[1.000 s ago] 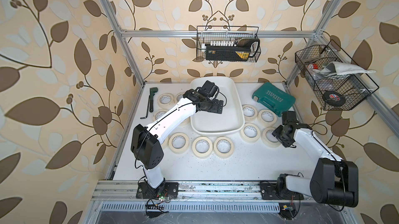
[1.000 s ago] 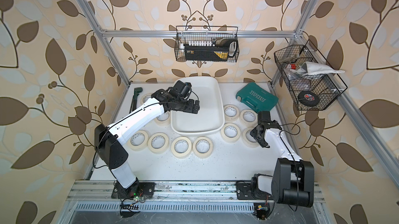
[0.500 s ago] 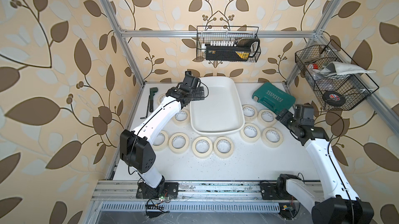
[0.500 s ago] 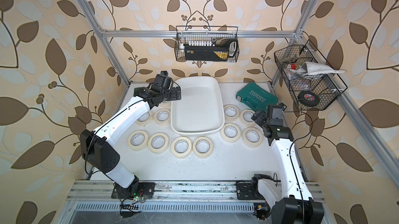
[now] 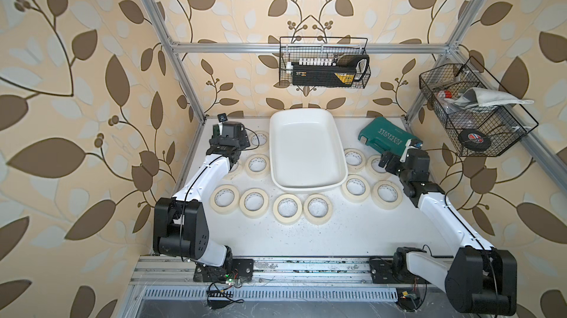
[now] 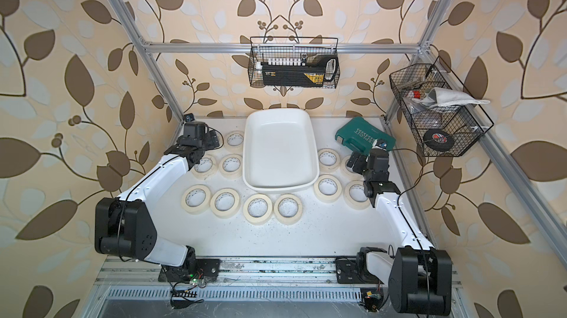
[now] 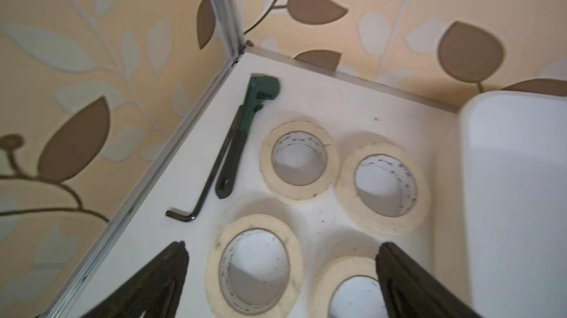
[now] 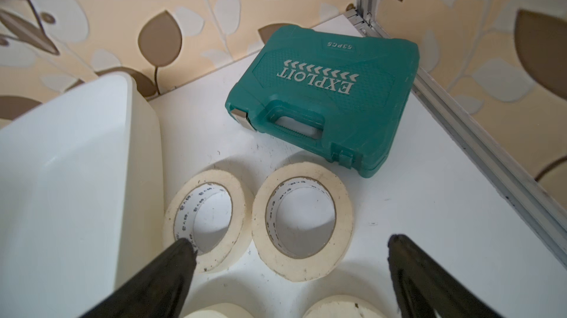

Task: Take out the art tape in the storage box
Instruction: Reset both arms

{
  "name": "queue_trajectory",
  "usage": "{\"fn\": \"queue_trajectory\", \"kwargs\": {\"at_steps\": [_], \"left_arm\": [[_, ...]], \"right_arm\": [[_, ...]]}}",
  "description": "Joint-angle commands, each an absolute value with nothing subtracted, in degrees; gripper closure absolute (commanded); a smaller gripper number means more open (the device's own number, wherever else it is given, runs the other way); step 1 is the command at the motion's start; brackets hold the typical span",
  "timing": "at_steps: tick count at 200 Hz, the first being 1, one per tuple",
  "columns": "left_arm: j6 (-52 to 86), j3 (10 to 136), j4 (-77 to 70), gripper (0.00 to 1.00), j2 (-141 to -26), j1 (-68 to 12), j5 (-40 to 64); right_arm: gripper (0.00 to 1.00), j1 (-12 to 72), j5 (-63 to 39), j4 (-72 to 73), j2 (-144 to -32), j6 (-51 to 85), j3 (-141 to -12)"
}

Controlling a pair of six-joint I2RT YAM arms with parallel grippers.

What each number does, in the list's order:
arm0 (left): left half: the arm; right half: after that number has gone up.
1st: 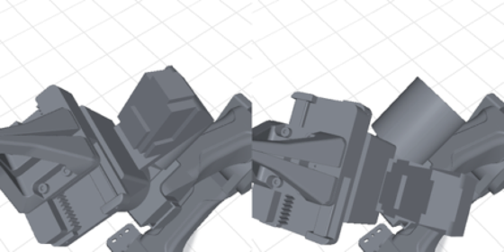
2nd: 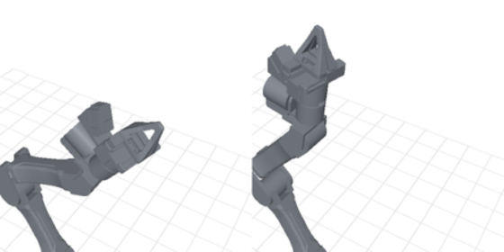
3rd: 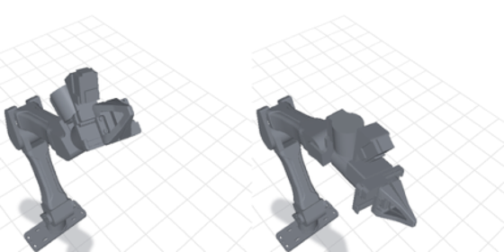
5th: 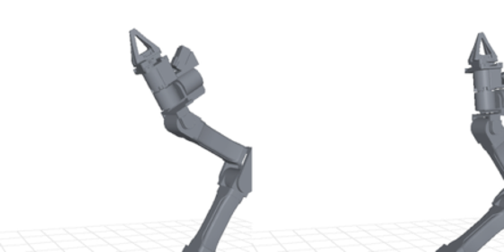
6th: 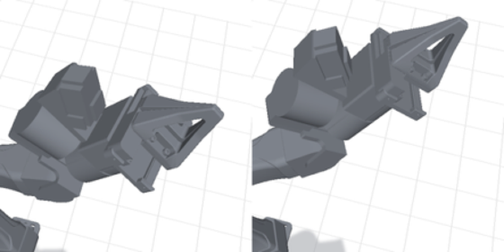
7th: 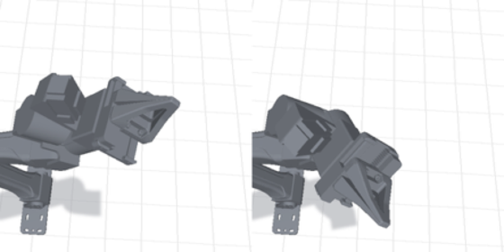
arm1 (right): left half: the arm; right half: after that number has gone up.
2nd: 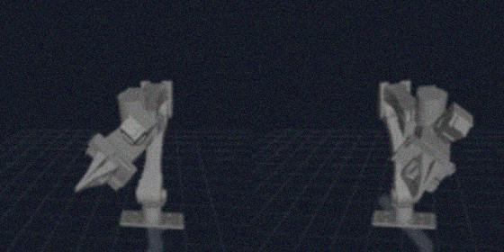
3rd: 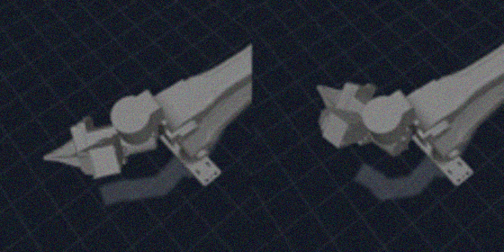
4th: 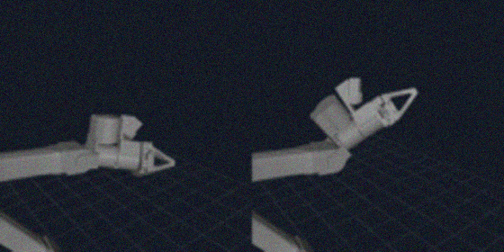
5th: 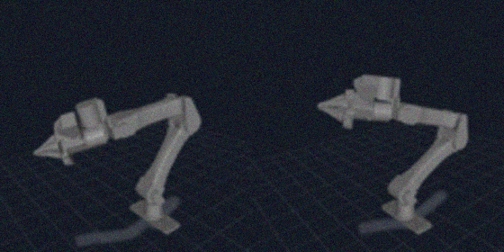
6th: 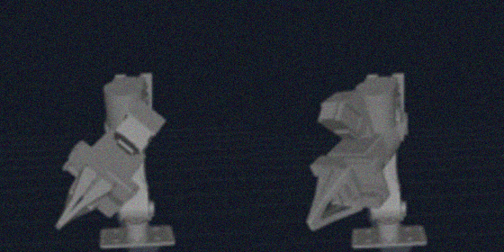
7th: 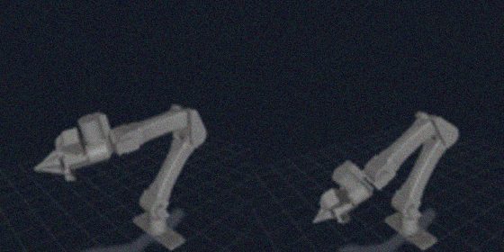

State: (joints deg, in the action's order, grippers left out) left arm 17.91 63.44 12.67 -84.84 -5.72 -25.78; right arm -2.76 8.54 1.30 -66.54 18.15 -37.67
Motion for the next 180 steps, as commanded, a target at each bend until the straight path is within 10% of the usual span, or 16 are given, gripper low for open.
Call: {"fn": "queue_trajectory", "kwargs": {"at_steps": [1, 180], "left_arm": [[15.7, 59.6, 6.4, 0.01, -83.0, -1.7, -25.4], [0.0, 30.5, -30.0, 0.01, -78.5, -4.2, -22.8]], "right_arm": [[0.01, 0.1, 14.8, 12.4, -70.0, 11.0, -36.6], [0.01, 0.9, 14.8, 39.2, -83.1, 4.8, -24.1]]}}
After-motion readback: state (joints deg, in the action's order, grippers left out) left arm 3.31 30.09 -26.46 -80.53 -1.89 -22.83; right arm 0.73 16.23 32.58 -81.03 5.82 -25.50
